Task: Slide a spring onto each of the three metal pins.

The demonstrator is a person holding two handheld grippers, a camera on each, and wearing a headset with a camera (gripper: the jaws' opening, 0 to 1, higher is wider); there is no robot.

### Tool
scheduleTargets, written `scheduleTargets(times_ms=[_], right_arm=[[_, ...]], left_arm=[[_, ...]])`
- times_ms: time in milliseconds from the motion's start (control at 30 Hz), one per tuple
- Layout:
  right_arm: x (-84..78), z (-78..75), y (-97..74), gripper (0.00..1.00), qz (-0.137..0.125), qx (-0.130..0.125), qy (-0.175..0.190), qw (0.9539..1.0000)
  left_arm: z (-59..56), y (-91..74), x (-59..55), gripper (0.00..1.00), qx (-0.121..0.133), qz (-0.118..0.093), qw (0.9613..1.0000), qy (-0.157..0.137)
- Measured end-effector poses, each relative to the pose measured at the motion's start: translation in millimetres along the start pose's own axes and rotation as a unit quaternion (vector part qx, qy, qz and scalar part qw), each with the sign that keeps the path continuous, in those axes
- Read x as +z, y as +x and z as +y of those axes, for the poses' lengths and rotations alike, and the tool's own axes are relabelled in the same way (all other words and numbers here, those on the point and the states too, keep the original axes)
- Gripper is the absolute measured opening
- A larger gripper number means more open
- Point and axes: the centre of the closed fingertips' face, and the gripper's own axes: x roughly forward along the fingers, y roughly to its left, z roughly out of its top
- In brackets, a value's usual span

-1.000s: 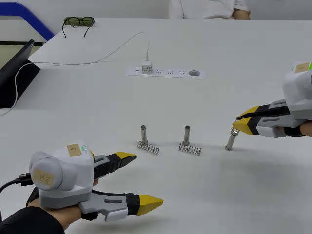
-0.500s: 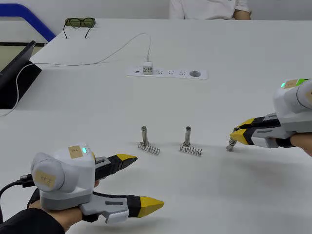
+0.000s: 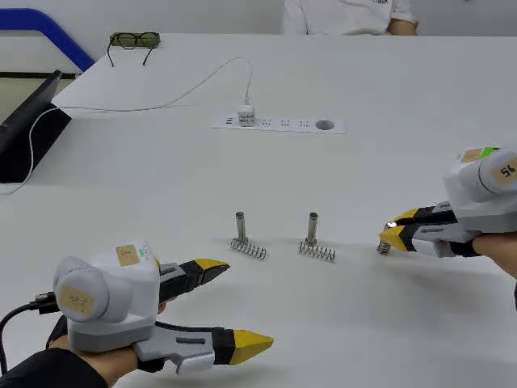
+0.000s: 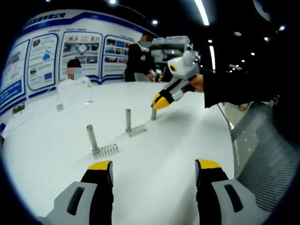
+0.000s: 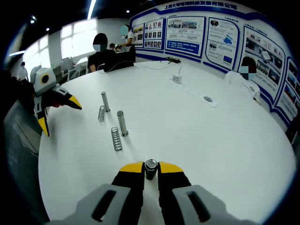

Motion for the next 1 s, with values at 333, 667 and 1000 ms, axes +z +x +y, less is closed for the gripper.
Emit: scheduleTargets(times_ms=[333, 667, 1000], right_arm=[[-5.8, 2.1, 2.2, 0.13, 0.008, 0.001, -0.002, 1.0000], [-17.2, 5.1, 2.8, 0.16, 0.020, 0.005, 0.003, 0.9998], [-33.6, 11.6, -4.1, 0.16, 0.033, 0.009, 0.012, 0.9993]], left_arm=[[-0.7, 0.7, -0.8, 0.73, 0.000, 0.000, 1.0000, -0.001], [0.1, 0.6, -1.0, 0.72, 0.001, -0.001, 1.0000, -0.002], [0.2, 0.6, -0.6, 0.72, 0.002, -0.002, 1.0000, -0.003]])
